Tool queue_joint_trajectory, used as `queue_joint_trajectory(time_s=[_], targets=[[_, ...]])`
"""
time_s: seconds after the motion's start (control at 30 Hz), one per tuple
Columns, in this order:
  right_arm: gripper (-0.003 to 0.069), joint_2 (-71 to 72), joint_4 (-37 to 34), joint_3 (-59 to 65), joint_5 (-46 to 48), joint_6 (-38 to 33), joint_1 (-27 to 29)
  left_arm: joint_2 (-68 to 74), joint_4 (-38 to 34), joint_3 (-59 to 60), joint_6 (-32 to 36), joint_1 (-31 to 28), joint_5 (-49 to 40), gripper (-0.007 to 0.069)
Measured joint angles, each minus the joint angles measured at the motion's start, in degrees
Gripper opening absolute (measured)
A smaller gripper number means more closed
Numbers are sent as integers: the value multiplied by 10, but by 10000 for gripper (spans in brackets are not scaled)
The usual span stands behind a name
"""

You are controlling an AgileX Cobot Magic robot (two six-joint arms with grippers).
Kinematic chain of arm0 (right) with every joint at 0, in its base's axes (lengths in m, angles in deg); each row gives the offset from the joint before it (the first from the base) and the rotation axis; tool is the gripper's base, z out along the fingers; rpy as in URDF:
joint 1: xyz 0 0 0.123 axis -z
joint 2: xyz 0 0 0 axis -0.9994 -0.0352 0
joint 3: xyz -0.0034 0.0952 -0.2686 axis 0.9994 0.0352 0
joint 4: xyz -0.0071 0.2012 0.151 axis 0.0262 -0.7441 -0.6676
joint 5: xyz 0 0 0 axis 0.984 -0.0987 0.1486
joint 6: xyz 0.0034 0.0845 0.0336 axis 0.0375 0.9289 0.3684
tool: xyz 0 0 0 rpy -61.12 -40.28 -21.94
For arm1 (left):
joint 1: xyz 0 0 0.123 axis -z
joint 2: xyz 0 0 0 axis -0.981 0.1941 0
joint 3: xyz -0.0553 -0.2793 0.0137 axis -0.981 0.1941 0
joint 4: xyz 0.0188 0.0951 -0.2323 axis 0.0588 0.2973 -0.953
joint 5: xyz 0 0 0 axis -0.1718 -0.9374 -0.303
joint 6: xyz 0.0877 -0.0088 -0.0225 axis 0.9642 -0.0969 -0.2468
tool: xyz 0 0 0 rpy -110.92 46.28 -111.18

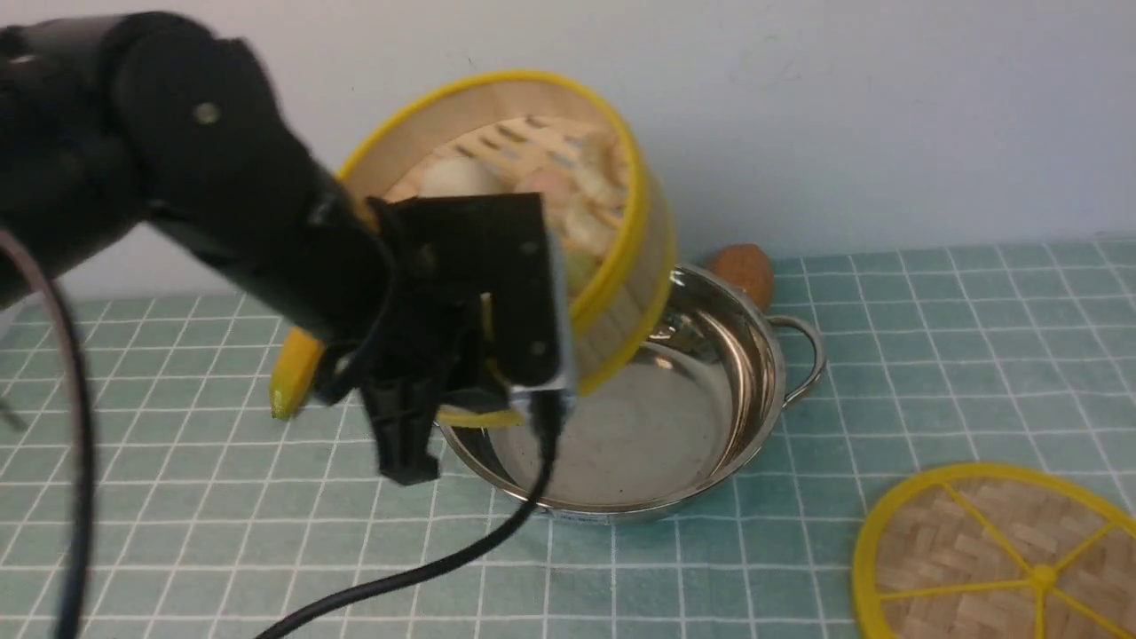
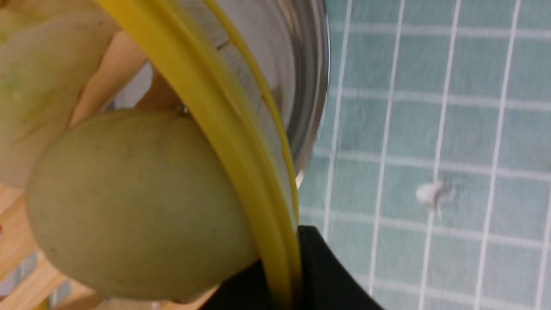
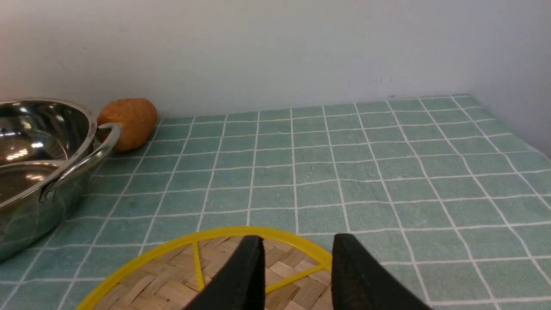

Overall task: Place the steamer in the pot on the blue tablecloth, and put the lid on the steamer.
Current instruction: 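Place the bamboo steamer basket with dumplings into the steel pot with the left gripper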

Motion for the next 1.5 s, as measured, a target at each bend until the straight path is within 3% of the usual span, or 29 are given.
queue_joint_trajectory(time_s=[0.17, 0.43, 1.23, 1.33, 1.4, 1.47, 1.5], targets=[[242, 0, 0, 0, 0, 0, 0, 102, -2, -77, -20, 25, -27, 29], [242, 0, 0, 0, 0, 0, 0, 171, 58, -115, -69, 25, -29, 29], [242, 0, 0, 0, 0, 0, 0, 300, -7, -131, -47, 27, 18, 33], [242, 0, 0, 0, 0, 0, 0, 300, -7, -132, -53, 27, 24, 64], [242, 0, 0, 0, 0, 0, 0, 300, -8, -133, -58, 27, 23, 114], [242, 0, 0, 0, 0, 0, 0, 300, -8, -134, -61, 27, 18, 211], [242, 0, 0, 0, 0, 0, 0, 300, -8, -134, -61, 27, 17, 211]])
